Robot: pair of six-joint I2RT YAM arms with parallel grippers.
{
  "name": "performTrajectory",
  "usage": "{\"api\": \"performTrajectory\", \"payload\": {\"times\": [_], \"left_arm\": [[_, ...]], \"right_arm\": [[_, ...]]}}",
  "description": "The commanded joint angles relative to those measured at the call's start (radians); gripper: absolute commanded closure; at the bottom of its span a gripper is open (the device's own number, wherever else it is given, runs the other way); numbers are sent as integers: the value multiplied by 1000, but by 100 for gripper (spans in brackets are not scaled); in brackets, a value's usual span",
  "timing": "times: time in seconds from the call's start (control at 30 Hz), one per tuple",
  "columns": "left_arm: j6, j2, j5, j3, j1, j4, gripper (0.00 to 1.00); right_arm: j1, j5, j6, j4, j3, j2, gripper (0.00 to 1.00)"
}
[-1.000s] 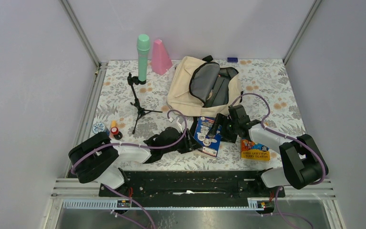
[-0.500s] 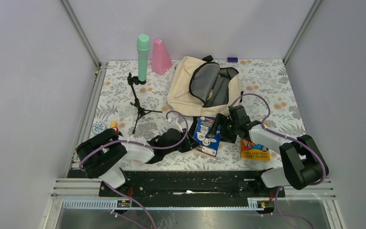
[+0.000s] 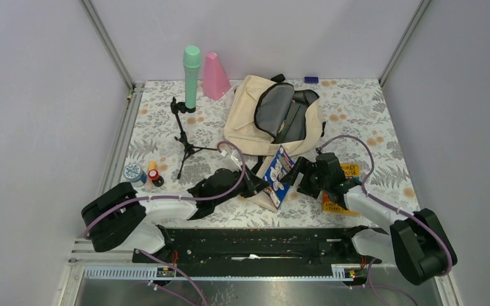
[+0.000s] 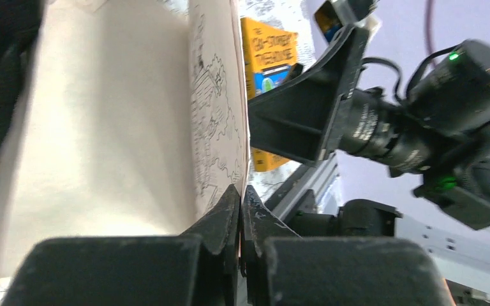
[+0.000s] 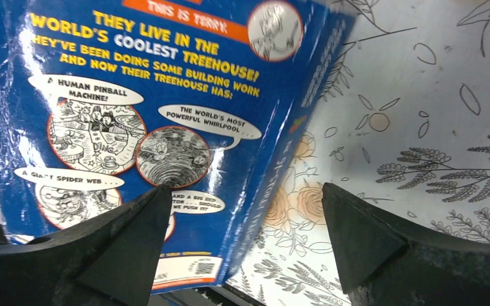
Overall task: Pack the student bag
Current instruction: Pick up the book from the center of the board.
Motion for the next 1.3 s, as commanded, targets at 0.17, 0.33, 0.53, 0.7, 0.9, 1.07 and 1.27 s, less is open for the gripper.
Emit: {"api": "performTrajectory", "payload": {"times": [0.17,0.33,0.53,0.7,0.9,1.07,1.27], "left_arm": [[17,-135,-17,64,-1,91,100],[25,-166,-28,78,-1,88,100],[46,-199,-46,111,-1,82,100],[49,-216,-46,117,-1,79,100],[45,-227,-46,108,-1,79,100],[45,-228,-43,110,-1,89,100],[42,-218,-29,110,-1,94,100]], "right_arm": [[7,-10,193,267,-136,-220,5],[7,20,299,259,-177,-319,5],[7,37,362,198,-188,-352,5],[7,7,423,325,-220,-295,6],[9,-15,454,466,-204,-219,8],[9,-44,483,537,-173,-124,16],[9,-56,515,652,-175,-42,43]]}}
